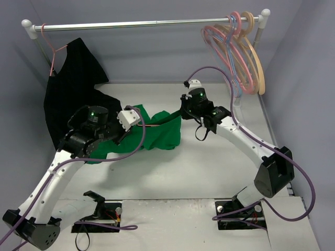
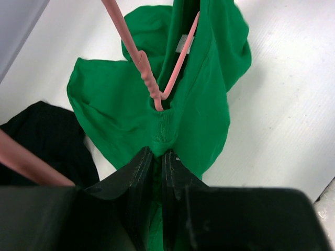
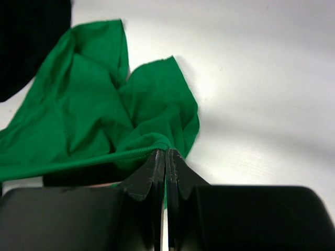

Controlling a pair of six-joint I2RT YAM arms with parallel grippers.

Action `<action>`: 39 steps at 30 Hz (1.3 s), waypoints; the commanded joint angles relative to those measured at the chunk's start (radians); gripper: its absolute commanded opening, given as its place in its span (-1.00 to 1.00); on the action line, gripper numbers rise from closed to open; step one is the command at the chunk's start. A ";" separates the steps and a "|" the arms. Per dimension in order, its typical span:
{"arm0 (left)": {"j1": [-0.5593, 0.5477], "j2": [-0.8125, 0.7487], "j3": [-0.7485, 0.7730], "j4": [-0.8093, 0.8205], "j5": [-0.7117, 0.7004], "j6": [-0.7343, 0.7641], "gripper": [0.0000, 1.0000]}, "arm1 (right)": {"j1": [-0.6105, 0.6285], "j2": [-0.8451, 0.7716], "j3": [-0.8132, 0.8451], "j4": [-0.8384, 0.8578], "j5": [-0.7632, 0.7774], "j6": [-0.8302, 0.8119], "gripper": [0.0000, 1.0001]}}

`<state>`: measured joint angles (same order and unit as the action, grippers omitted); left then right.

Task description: Place the t-shirt on the hanger

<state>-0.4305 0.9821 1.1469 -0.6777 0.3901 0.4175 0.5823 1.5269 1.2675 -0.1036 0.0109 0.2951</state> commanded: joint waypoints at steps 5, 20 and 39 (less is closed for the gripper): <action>-0.005 0.056 0.140 0.093 0.013 0.023 -1.00 | 0.024 -0.062 0.190 -0.034 -0.057 -0.126 -1.00; -0.005 0.113 0.327 0.443 -0.032 -0.039 -1.00 | 0.129 0.150 0.809 -0.310 -0.025 -0.201 -1.00; -0.039 0.121 0.147 0.802 -0.016 -0.290 -1.00 | 0.143 0.159 0.827 -0.240 0.067 -0.143 -1.00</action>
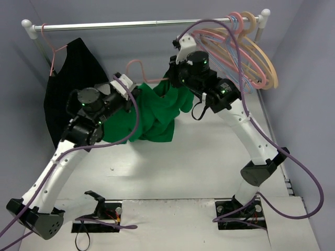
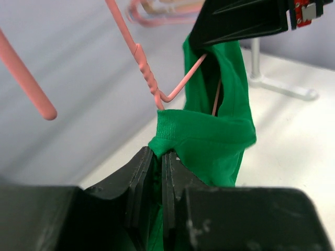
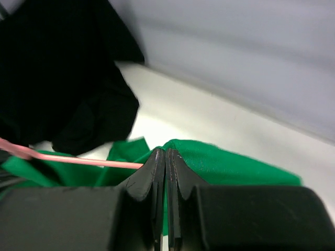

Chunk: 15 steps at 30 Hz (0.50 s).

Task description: Place the t-shirt on the hanger

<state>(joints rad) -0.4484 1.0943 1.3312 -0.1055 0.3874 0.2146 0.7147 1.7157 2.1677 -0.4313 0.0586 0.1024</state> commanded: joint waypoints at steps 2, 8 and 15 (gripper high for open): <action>-0.030 0.018 -0.085 0.286 -0.022 -0.101 -1.00 | 0.011 -0.051 -0.152 0.123 0.021 0.078 -1.00; -0.046 0.015 -0.191 0.429 -0.009 -0.158 -1.00 | 0.011 -0.068 -0.232 0.166 0.024 0.118 -1.00; -0.046 -0.036 -0.400 0.622 0.021 -0.204 -1.00 | 0.006 -0.057 -0.325 0.192 -0.035 0.126 -1.00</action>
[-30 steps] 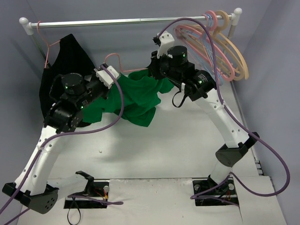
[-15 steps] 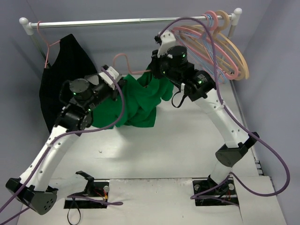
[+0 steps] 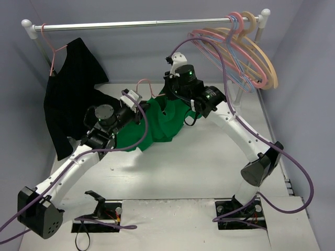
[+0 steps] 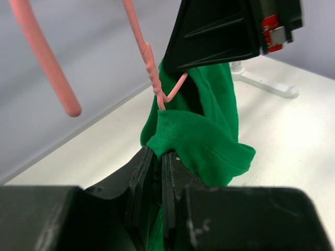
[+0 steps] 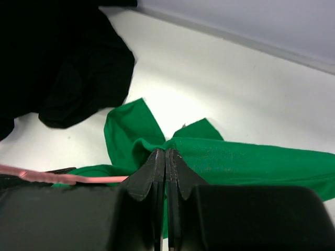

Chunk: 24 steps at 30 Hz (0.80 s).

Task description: Place the t-shirt on the hanger

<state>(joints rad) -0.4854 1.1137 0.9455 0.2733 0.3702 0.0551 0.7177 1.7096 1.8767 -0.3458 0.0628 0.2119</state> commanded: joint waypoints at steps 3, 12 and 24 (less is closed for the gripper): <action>-0.007 -0.086 -0.092 0.331 0.042 -0.106 -1.00 | -0.015 -0.053 -0.054 0.103 -0.103 0.015 -1.00; -0.007 -0.146 -0.264 0.463 0.032 -0.181 -1.00 | -0.038 -0.044 -0.048 0.047 -0.193 -0.043 -0.91; 0.019 -0.111 -0.378 0.633 -0.010 -0.319 -1.00 | -0.122 -0.027 0.139 -0.116 -0.328 -0.167 0.10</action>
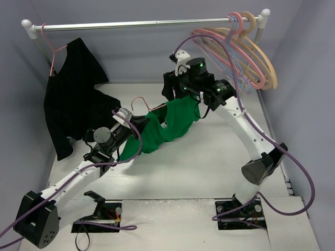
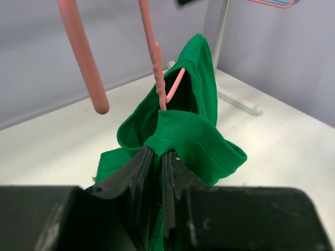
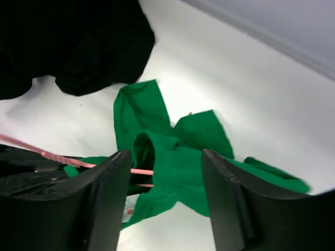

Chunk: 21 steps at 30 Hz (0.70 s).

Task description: Place the t-shirt on the hanger

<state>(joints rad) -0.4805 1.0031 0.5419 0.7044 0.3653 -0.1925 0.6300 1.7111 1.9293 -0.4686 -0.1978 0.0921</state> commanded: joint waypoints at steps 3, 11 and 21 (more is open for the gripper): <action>0.031 0.011 0.016 0.221 0.009 -0.094 -1.00 | -0.085 -0.041 0.106 -0.013 -0.178 -0.115 0.19; 0.049 -0.011 0.075 0.100 0.110 -0.065 -1.00 | -0.320 -0.107 -0.027 -0.042 -0.500 -0.503 0.17; 0.051 -0.043 0.125 -0.028 0.192 -0.032 -1.00 | -0.352 0.004 0.063 -0.274 -0.693 -0.917 0.18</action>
<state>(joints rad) -0.4366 0.9936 0.5785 0.6174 0.5083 -0.2390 0.2714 1.6768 1.9278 -0.6689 -0.7837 -0.6407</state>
